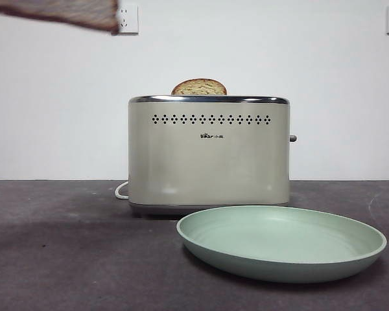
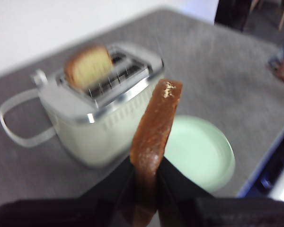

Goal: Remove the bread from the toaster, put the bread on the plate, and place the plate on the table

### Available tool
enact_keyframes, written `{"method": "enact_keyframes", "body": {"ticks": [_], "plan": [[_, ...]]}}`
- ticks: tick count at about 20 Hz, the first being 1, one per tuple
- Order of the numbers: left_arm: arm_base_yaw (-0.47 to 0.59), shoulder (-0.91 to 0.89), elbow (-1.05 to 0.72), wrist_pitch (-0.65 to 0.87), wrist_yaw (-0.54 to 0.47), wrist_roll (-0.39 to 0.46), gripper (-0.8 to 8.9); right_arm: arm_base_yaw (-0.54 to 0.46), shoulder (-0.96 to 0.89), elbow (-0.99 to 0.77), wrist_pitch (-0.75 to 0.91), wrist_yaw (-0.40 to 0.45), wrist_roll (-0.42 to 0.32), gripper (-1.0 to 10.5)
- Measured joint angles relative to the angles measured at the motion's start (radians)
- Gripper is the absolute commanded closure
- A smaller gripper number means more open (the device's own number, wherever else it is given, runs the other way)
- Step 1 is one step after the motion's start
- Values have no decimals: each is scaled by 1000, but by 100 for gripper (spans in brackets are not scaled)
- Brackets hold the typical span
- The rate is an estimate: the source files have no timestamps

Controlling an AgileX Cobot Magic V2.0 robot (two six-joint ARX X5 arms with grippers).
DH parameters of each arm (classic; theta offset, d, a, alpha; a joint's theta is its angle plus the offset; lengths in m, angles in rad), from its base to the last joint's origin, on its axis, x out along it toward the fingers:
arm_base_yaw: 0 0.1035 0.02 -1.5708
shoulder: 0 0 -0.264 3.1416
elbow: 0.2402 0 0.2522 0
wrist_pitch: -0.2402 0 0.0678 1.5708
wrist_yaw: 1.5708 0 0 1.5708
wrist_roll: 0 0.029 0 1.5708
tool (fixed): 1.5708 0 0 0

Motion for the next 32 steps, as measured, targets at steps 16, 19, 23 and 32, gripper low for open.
{"method": "enact_keyframes", "body": {"ticks": [16,19,23,32], "plan": [[0,-205,-369,26,154,-139,820,0,237,0,-19,218,6,415],[0,-207,-417,36,190,-154,820,0,388,0,-14,228,6,416],[0,-207,-417,65,208,-165,821,0,586,0,35,228,6,495],[0,-209,-417,64,212,-175,821,55,861,0,151,228,3,528]]}}
